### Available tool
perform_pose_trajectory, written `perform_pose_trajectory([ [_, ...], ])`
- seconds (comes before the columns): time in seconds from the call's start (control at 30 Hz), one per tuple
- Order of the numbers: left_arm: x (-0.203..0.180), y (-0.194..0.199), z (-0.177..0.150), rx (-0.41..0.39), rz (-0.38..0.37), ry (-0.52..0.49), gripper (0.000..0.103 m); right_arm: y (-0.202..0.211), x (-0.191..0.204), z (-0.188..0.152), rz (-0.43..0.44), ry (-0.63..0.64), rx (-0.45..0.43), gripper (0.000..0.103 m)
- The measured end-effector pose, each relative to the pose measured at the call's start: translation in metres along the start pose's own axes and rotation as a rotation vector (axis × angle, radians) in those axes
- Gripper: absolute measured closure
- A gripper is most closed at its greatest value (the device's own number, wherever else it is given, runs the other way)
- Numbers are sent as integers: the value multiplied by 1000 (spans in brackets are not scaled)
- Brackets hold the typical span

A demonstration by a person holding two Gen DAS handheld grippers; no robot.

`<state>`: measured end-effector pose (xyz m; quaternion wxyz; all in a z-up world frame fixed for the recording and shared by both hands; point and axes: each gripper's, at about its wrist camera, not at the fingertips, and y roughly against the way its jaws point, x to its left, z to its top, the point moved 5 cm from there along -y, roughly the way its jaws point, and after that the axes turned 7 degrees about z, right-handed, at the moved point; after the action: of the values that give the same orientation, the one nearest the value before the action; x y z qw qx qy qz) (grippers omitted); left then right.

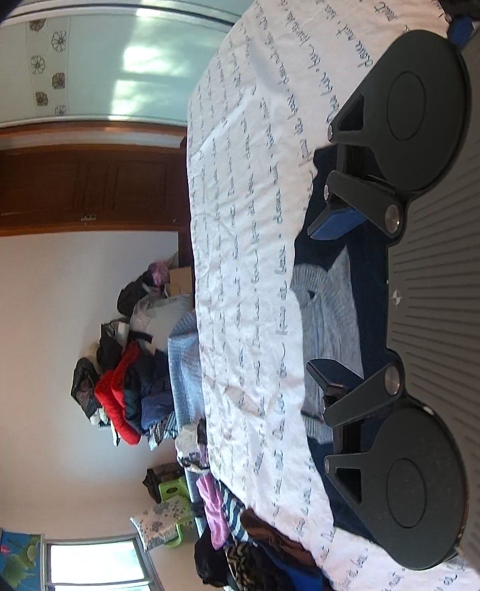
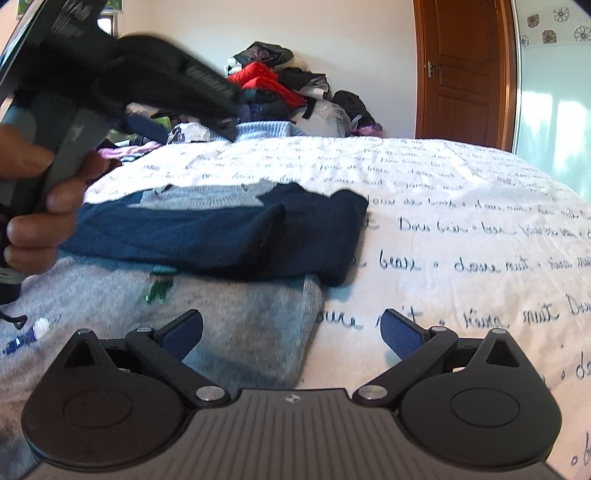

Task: Fold small clothes
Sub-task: 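Open the left tool and release the sleeve onto the sweater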

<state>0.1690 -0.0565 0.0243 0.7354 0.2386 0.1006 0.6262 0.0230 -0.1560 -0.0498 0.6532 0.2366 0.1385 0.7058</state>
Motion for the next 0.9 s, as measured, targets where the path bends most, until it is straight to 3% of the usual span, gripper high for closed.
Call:
perform_pose_trajectory([
  [0.13,47,-10,-8,39,106,54,31,-10,13,29,48,48,-56,0],
  [0.23,75,-18,-22,89,147,95,31,-34,25,42,142,56,-24,0],
  [0.4,90,-26,-42,136,195,73,31,-76,37,41,237,30,94,0],
  [0.47,92,-29,-49,154,201,72,31,-84,32,36,177,21,130,0],
  [0.57,92,-32,-57,172,211,72,30,-78,24,34,68,39,99,0],
  [0.7,88,-36,-62,180,213,62,28,-73,20,35,108,-5,82,0],
  [0.9,85,-33,-65,176,218,51,23,-85,22,26,69,0,137,0],
])
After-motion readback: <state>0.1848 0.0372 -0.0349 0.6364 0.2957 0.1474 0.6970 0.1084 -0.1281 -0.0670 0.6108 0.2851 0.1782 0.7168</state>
